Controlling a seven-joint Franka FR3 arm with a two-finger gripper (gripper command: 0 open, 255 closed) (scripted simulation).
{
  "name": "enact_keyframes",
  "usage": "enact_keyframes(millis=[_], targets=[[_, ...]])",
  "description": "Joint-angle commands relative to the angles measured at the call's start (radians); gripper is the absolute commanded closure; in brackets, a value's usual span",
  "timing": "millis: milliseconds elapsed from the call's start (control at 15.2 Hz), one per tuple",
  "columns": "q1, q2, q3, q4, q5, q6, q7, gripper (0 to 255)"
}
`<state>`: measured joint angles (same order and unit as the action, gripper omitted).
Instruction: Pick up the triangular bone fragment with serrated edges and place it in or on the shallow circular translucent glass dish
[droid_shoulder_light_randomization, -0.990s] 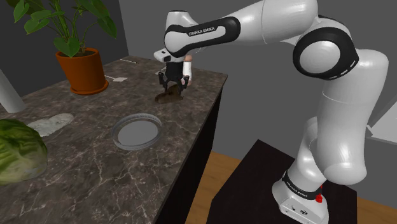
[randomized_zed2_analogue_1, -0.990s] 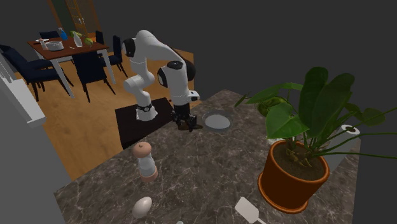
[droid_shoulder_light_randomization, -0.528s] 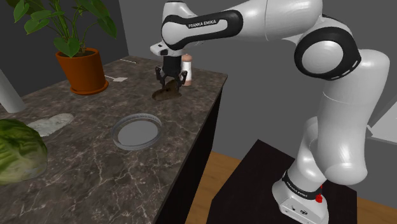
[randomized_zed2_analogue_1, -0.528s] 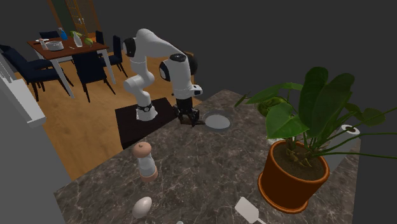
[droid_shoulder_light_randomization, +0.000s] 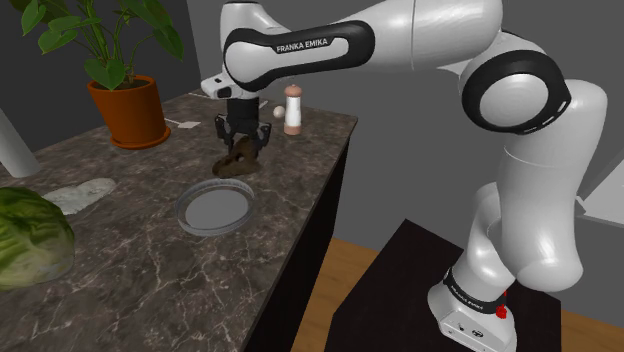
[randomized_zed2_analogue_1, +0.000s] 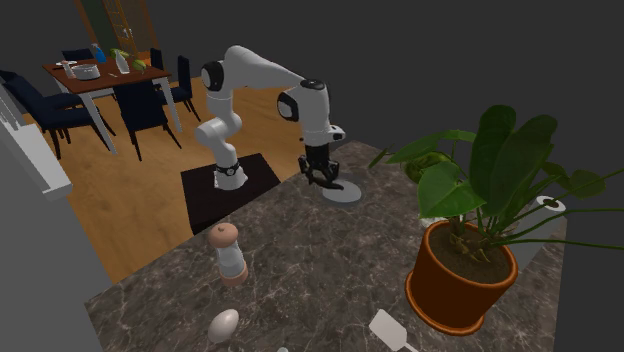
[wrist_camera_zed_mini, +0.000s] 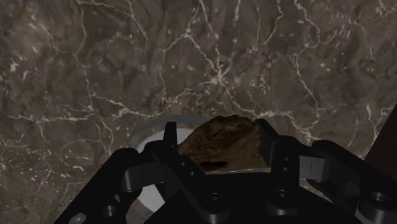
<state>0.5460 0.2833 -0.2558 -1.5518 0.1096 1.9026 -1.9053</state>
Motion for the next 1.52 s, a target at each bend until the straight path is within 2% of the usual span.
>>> enact_keyframes(millis=[0, 330, 1188, 1452], targets=[[0.024, 0.022, 0.014, 0.032, -0.002, -0.008, 0.042, 255], [0.083, 0.087, 0.046, 0.126, -0.007, -0.033, 0.14, 255], [0.086, 0.109, 0.05, -0.016, 0.002, 0.13, 0.13, 255], [0.086, 0.109, 0.05, -0.016, 0.002, 0.13, 0.13, 255]])
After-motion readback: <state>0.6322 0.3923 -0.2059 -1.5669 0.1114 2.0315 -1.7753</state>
